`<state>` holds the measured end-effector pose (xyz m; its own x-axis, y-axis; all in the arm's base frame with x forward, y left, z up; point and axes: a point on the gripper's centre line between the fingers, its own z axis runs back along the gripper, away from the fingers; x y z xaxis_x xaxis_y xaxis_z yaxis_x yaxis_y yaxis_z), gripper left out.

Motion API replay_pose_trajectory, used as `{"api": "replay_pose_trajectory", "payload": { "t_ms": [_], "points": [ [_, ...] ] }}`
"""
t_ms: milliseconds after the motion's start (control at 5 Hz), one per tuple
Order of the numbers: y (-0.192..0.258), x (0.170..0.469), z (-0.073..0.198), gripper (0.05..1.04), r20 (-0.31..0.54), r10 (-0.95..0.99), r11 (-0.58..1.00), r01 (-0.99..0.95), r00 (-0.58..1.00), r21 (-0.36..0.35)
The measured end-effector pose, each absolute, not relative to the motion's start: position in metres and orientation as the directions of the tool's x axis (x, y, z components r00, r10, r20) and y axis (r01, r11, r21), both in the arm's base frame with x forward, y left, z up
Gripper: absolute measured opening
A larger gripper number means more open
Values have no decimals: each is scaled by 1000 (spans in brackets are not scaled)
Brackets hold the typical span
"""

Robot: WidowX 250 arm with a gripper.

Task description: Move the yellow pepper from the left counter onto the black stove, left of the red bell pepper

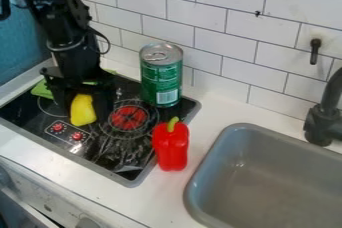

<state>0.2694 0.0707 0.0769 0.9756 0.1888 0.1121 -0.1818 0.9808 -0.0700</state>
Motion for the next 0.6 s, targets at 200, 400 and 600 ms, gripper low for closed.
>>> {"api": "replay_pose_trajectory", "payload": {
  "t_ms": [200,400,600],
  "points": [
    [57,274,59,822,68,147,987,-142,987,-76],
    [50,274,43,822,23,150,986,-148,988,-74],
    [52,276,43,822,9,159,986,-158,987,-56]
  ]
}}
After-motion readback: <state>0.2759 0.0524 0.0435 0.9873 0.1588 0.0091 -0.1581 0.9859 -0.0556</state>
